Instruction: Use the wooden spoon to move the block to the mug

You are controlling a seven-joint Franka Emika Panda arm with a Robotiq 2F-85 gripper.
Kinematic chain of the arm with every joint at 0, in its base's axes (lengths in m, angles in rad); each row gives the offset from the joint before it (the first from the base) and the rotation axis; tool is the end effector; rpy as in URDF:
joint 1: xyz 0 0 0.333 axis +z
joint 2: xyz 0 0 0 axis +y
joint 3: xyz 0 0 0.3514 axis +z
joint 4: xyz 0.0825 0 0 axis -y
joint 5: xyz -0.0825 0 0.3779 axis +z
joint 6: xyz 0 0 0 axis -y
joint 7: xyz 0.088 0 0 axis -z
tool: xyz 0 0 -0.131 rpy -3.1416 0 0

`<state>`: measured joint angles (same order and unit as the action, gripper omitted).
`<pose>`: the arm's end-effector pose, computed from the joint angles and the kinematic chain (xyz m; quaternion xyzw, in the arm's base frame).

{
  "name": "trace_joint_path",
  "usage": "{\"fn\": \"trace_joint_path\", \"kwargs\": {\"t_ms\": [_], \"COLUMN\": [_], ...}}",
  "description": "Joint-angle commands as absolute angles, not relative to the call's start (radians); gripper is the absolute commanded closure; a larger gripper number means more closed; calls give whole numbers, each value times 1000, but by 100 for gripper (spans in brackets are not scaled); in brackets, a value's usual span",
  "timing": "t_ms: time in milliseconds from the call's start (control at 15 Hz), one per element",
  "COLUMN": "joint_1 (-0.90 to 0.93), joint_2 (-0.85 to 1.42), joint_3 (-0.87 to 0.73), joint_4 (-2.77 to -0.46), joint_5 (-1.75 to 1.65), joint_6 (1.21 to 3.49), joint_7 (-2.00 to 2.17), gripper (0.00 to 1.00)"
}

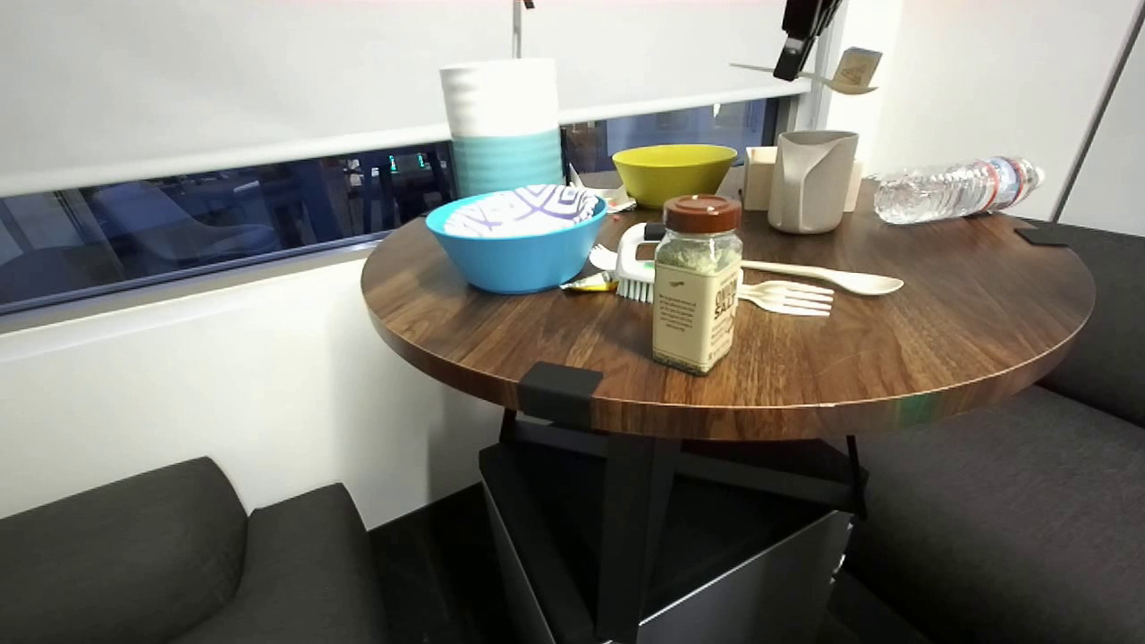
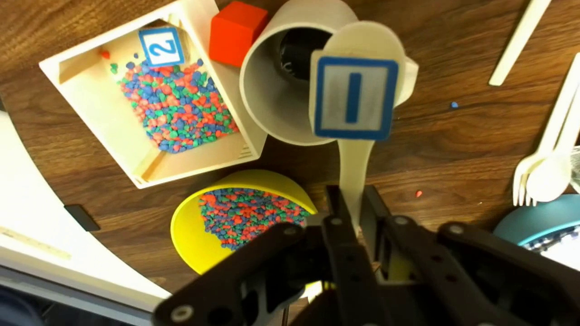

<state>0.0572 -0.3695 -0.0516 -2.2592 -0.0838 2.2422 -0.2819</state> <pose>0.4628 -0.0040 0.5576 0.9709 0.1607 0.1698 0.0513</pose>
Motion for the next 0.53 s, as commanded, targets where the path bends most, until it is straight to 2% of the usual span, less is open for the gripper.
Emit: {"fn": "trace_joint_path", "kwargs": {"t_ms": [0, 467], "joint_1": [65, 113], "joint_2": [-359, -376], "joint_3": [-75, -131], "joint_4": [-2266, -2335], "joint_5": [-40, 136], "joint_6": [2316, 2437], "joint_7": [-345, -477], "gripper": [97, 97]}}
